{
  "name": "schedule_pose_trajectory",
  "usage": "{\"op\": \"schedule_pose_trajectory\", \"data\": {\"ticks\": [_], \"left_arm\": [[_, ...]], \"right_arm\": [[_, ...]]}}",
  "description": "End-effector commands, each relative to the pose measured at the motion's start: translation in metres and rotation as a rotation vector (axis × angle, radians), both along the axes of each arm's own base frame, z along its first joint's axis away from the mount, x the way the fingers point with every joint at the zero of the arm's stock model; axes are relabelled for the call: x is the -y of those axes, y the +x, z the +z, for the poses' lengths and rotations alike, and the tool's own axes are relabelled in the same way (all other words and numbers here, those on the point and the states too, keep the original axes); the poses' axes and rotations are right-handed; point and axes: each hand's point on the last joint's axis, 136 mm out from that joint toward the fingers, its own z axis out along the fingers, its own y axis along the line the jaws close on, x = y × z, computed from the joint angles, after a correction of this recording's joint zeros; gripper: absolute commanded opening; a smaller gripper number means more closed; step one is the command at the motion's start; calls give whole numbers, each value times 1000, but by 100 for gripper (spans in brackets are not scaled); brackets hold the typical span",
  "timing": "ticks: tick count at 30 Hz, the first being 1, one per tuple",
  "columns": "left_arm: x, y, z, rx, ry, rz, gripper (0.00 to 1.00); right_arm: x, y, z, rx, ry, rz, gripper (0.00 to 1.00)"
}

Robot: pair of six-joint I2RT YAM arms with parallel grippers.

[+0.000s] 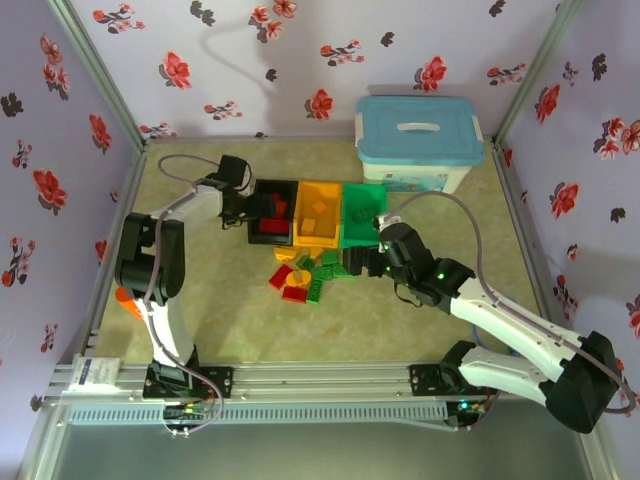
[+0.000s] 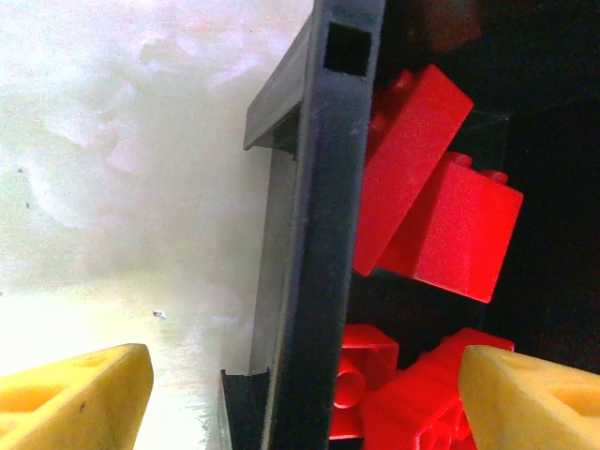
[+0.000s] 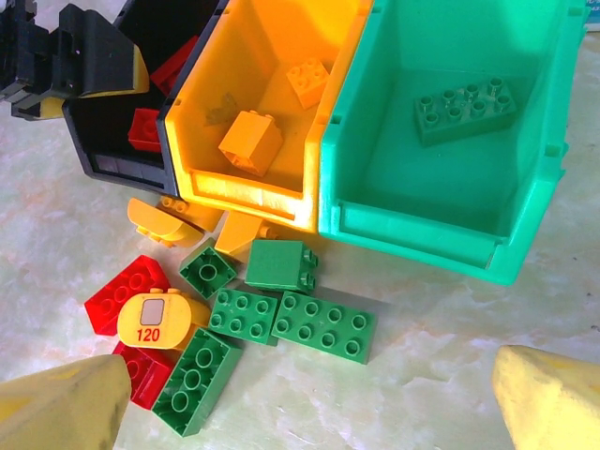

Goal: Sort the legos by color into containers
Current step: Place the lego in the container, then pick up the lego from the center of the table.

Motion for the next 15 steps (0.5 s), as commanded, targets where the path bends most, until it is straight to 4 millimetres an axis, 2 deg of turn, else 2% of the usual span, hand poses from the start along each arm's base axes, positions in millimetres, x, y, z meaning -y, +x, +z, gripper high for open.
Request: {"op": "schedule_pose_trajectory", "data": {"ticks": [1,6,10,12,15], "left_arm": [[4,0,28,56,-48,6,85],[-3,-10,76,164,-32,32,85],[4,-39,106,236,3,0,86],[12,-60,105,235,20,-34,86],[22,-97,84,203,30,-74,83]], "right_arm": [[-1,1,9,12,40,-10,99],[-2,2,2,-4,19,-7,99],[-7,2,-9,-37,16,4,99],[-9,2,-12,-41,17,7,99],[-11,3,-14,-42,24,5,99]]}}
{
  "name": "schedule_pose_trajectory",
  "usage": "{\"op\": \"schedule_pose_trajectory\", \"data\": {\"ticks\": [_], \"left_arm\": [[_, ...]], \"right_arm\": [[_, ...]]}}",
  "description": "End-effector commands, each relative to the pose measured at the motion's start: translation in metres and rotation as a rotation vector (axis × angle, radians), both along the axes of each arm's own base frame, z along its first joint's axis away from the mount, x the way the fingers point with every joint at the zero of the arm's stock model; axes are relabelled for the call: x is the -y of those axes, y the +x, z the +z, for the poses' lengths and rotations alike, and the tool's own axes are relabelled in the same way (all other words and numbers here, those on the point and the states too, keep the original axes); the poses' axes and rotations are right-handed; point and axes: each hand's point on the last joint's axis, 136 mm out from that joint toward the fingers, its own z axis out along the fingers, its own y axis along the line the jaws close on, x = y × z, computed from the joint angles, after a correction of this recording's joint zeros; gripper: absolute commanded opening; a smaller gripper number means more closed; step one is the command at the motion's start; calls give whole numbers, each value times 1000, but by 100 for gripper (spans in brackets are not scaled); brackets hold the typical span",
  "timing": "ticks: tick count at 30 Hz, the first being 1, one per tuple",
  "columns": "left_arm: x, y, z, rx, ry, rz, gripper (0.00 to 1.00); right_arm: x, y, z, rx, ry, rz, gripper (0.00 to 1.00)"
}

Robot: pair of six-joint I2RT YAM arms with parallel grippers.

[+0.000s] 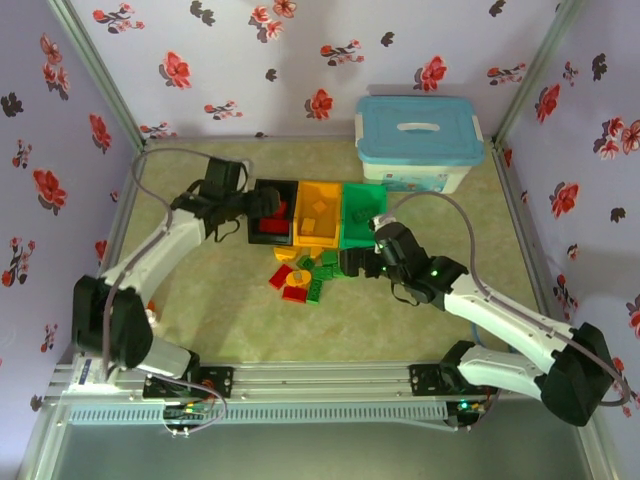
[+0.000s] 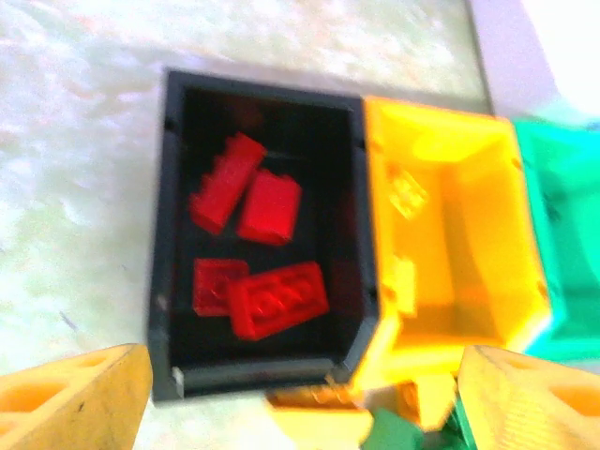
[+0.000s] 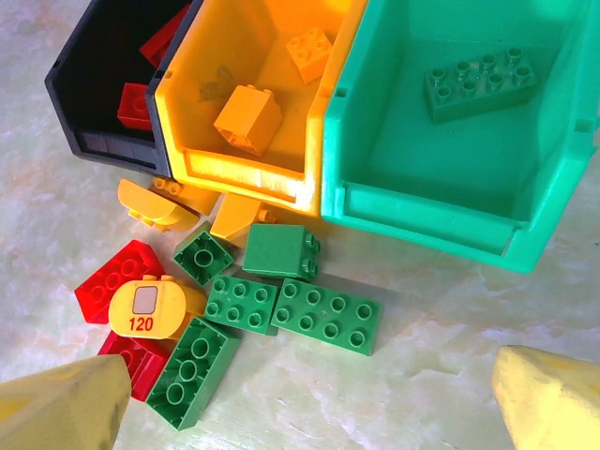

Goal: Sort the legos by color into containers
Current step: Pick up the lego from the center of the table.

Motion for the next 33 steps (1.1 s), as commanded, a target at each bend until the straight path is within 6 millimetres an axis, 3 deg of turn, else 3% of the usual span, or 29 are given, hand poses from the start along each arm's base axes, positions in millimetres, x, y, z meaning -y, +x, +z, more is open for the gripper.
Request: {"op": "schedule_pose_trajectory", "data": {"ticks": [1,7,11,15,21,33], "left_arm": [[-3,-44,-51,-114,69,2,81],[-2,-100,-117,-192,43,-14,65],[0,-117,-137,-228,26,-28,61],[6,-124,-144,-235,13,-55,62],[15,-120,-138,-212,16,-92,64],[30,-116,-152,-253,62,-132,63]], "right_arm": [[-5,2,-1,-1,34,-7,99],[-9,2,-11,-22,35,2,99],[-14,3,-13,-29,43,9,99],[-17,4,-11,-27,54,12,99],[-18,2,-11,-29,45,15,99],[-16,1,-10,-29,35,10,99]]}}
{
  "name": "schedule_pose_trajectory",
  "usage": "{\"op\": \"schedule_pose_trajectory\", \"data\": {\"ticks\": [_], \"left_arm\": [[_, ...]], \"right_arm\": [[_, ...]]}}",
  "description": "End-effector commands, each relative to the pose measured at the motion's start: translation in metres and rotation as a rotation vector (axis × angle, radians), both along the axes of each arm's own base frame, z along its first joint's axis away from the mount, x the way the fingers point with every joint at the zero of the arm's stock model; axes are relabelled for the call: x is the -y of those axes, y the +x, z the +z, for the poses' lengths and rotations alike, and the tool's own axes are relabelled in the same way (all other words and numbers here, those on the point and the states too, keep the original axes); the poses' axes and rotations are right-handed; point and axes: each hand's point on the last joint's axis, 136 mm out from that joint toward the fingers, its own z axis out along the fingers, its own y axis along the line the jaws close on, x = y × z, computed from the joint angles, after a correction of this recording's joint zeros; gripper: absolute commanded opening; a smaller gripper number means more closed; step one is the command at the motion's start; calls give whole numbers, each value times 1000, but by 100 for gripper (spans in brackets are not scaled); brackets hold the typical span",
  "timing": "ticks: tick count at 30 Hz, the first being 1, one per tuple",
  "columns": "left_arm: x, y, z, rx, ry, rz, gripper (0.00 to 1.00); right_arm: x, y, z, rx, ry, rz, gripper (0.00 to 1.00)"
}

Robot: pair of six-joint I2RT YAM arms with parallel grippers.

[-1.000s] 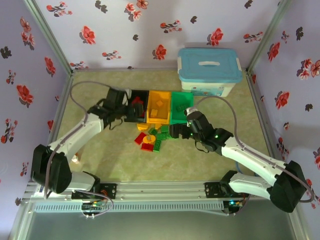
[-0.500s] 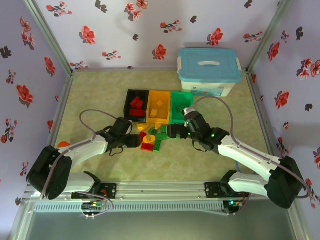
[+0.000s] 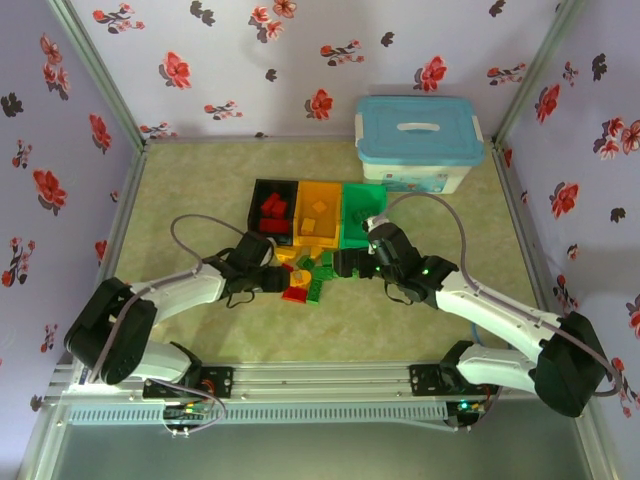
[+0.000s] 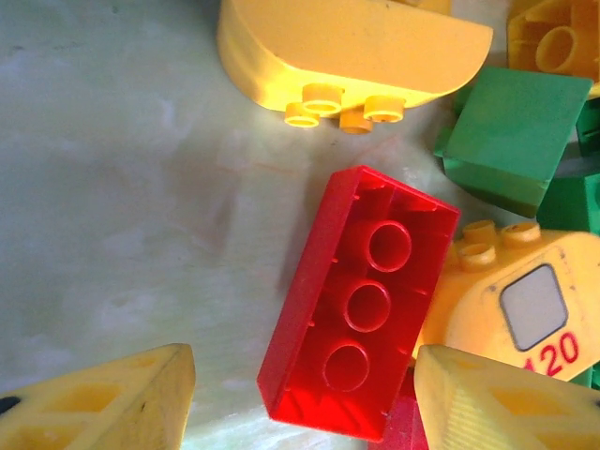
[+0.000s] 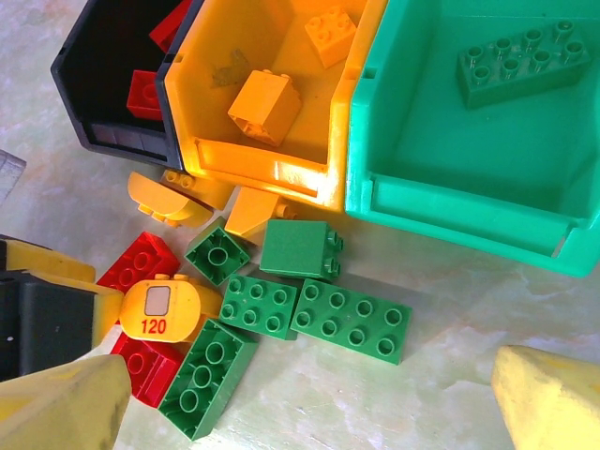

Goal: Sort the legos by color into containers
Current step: Pick up the lego from the center of the table.

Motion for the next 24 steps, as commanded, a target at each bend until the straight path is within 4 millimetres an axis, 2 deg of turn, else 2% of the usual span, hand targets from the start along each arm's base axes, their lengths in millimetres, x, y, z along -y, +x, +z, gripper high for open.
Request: {"op": "schedule_pose_trajectory", "data": {"ticks": [1,10,14,18,24], "left_arm": [[9,5,1,12,-5,-23,63],[3,8,-16,-8,42,9,55],[1,11,-11,11,45,16,43],[-3,10,3,40,54,24,34],[-15,11,50,157,39,60,30]], "right_arm": [[-1,0,2,-3,9,-14,99],[6,-4,-6,-7,1,-31,99],[9,-5,-7,-6,2,-37,99],[10,-6,-8,-7,3,-44,99],[8,-4,-9,-7,14,-46,99]]}}
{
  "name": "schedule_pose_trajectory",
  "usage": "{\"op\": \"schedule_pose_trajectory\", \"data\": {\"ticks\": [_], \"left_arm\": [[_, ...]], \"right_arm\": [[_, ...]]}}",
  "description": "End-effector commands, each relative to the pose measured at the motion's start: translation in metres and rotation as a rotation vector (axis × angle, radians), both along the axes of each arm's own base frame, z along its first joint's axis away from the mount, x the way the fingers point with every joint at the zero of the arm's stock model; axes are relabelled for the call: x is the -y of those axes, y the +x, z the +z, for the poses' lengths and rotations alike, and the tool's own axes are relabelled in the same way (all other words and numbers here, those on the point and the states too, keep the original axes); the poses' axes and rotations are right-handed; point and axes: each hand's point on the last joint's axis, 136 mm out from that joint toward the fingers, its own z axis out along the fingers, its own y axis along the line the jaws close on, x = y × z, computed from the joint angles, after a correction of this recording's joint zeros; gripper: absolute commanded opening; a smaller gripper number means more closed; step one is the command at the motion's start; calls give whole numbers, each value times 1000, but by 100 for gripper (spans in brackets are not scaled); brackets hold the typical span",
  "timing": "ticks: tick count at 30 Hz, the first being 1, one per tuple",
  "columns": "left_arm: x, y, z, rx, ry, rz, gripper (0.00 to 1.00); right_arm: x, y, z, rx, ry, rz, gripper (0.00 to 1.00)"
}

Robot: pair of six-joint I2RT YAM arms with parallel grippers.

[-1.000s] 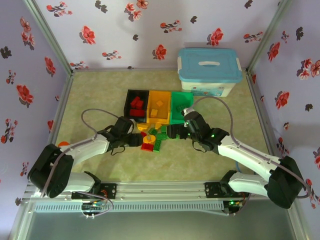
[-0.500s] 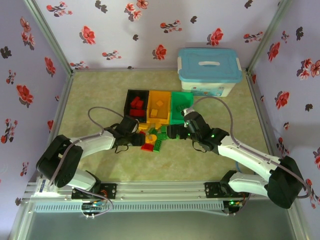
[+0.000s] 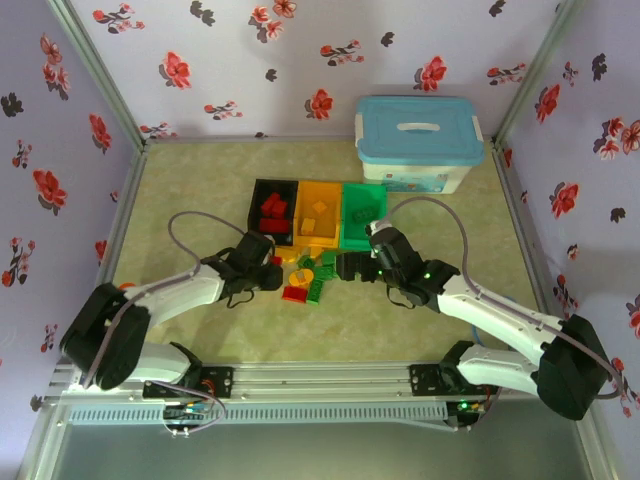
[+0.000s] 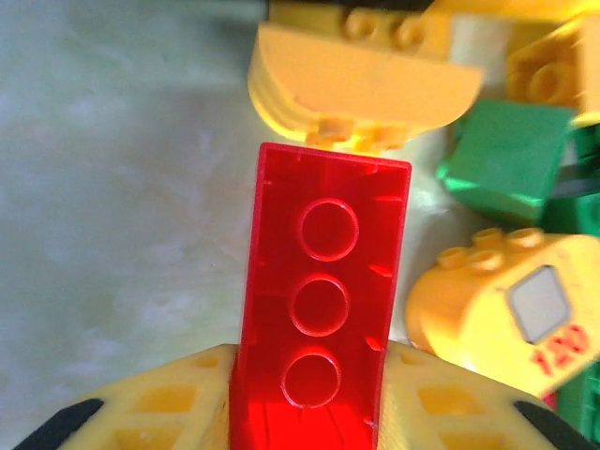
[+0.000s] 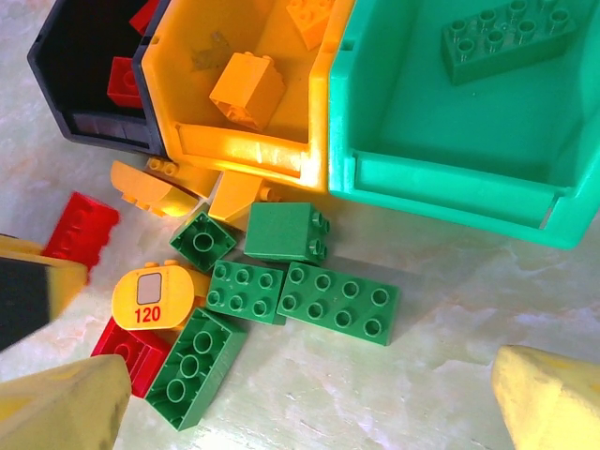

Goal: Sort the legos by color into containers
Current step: Pick up the lego from the center of the table, then place the lego in the container.

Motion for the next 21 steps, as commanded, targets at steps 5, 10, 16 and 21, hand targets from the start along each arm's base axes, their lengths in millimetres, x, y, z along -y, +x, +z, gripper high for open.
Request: {"op": "schedule_pose_trajectory", "data": {"ticks": [5,10,16,21], "left_arm": [[-15,21,72,174,-35,69,30],[-13,53,90,189,-36,71,29],[-13,100,84,126,-3,77,28],[-13,131,77,102,36,74,29]], "right_arm": [[-9,3,-2,-4,42,-12,99],[-22,0,-4,-27,59,18,99],[-26,-10,-8,-33,24,41,99],[-19,-15,-6,-24,18,31,99]]}}
